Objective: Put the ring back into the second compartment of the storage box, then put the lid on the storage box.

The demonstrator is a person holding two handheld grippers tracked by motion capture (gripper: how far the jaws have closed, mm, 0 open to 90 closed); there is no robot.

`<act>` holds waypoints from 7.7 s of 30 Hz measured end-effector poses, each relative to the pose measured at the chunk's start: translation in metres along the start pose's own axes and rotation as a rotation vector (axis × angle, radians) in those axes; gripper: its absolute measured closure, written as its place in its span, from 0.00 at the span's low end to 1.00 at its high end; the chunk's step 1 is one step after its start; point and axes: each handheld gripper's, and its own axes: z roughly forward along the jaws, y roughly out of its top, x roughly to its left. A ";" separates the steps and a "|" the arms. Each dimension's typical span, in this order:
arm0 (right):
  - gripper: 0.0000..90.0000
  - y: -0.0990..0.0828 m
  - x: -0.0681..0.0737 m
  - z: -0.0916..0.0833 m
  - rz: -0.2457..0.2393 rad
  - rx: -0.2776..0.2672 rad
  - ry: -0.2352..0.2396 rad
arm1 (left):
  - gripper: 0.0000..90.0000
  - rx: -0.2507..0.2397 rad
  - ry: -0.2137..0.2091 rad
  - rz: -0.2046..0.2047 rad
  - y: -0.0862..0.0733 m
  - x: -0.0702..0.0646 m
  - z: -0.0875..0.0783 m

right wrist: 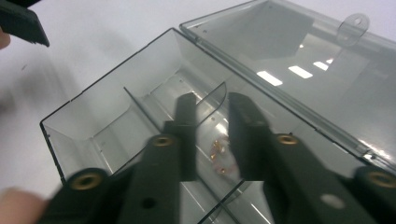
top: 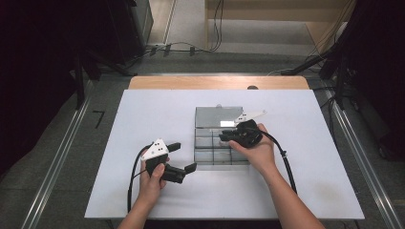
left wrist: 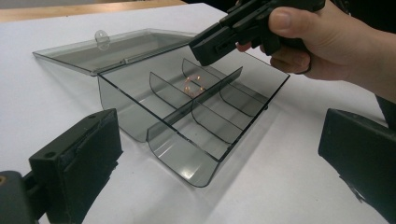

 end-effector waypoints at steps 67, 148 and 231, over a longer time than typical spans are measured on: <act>0.00 -0.005 -0.062 -0.043 0.132 -0.144 -0.116 | 0.00 0.024 0.043 -0.007 0.071 0.055 0.068; 0.62 0.005 -0.092 -0.009 0.356 -0.068 -0.065 | 0.65 0.137 0.112 -0.430 0.065 0.101 0.108; 0.72 0.007 -0.054 -0.061 0.080 -0.326 -0.097 | 0.66 -0.059 -0.021 -0.248 0.084 0.077 0.069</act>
